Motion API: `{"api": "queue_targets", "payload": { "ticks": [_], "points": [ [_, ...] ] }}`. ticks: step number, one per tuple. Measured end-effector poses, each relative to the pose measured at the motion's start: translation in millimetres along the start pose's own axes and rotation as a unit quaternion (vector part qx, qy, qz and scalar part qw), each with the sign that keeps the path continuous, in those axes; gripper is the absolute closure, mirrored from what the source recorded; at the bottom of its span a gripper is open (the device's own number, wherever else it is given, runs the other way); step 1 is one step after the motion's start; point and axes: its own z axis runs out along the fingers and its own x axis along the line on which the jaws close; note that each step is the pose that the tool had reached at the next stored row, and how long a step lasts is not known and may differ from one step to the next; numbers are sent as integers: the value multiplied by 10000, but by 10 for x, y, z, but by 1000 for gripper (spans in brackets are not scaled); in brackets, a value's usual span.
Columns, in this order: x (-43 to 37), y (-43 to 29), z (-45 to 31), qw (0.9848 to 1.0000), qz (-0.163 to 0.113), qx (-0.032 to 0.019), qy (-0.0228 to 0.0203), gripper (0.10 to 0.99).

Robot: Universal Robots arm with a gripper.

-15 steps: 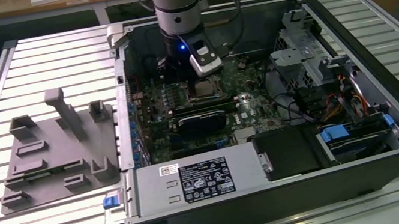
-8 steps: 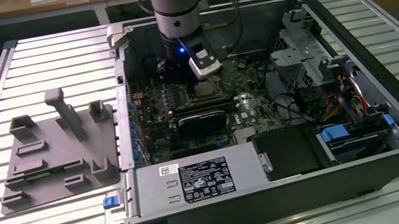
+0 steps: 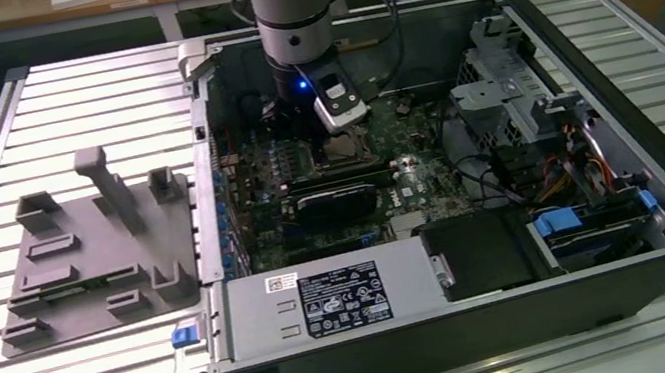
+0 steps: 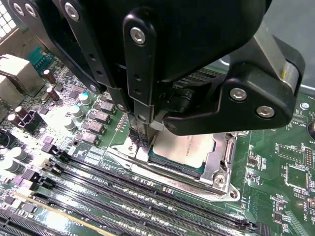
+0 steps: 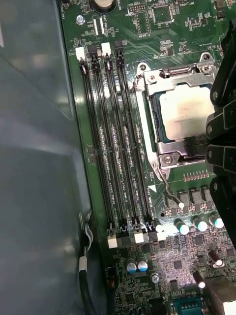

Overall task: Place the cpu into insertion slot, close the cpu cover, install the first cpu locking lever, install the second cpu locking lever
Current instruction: 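Close the cpu cover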

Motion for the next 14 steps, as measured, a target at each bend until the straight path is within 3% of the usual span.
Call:
{"api": "queue_targets", "payload": {
  "ticks": [6, 14],
  "points": [
    [-2, 2, -22, 10000, 0, -5, -2, 984],
    [-7, 4, -159, 10000, 0, 0, -1, 984]
  ]
}}
